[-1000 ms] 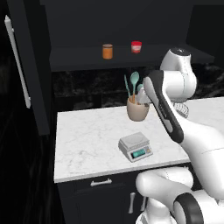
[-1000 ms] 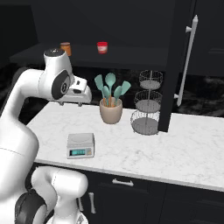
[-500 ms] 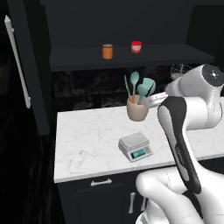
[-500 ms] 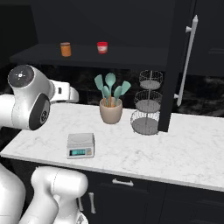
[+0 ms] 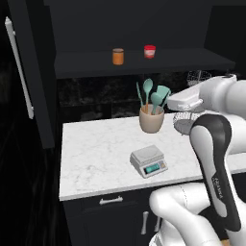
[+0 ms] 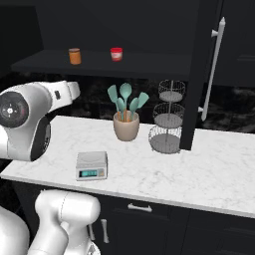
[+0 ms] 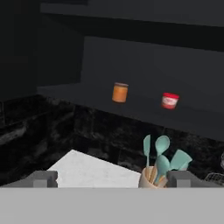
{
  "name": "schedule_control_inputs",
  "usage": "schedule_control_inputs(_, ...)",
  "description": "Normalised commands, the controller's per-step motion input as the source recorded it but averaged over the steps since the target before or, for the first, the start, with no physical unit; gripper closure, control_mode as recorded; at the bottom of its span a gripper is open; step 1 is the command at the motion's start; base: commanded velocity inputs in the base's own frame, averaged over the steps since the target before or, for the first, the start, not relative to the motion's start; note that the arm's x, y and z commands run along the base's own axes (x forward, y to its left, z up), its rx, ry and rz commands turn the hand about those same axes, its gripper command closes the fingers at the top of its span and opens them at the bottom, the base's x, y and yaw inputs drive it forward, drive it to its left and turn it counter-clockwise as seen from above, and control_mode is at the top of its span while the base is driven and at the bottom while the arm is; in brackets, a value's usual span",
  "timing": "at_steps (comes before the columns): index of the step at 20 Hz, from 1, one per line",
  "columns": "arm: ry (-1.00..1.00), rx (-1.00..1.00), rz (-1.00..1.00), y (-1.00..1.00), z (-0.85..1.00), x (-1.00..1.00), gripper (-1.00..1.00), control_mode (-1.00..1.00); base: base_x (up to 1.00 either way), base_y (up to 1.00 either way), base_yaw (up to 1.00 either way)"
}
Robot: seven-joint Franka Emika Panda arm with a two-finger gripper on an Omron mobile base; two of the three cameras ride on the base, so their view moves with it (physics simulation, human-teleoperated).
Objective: Pick the jam and place it on the digital scale for weighing, and close the cabinet.
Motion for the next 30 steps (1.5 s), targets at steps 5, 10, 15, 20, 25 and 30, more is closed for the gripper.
schedule_control_inputs(5,-0.30,0.00,0.16,0.14,0.98,-0.21,-1.00,-1.00,0.00,0.00,0.00)
schedule_control_inputs(10,-0.05,0.00,0.10,0.41,0.75,-0.01,-1.00,-1.00,0.00,0.00,0.00)
schedule_control_inputs(15,0.17,0.00,0.08,0.28,0.19,0.22,-1.00,-1.00,0.00,0.00,0.00)
schedule_control_inputs(20,0.13,0.00,0.01,0.07,-0.16,0.59,-1.00,-1.00,0.00,0.00,0.00)
schedule_control_inputs(25,0.00,0.00,-0.02,0.05,-0.38,0.54,-1.00,-1.00,0.00,0.00,0.00)
schedule_control_inputs(30,-0.02,0.00,-0.03,0.00,-0.31,0.46,-1.00,-1.00,0.00,0.00,0.00)
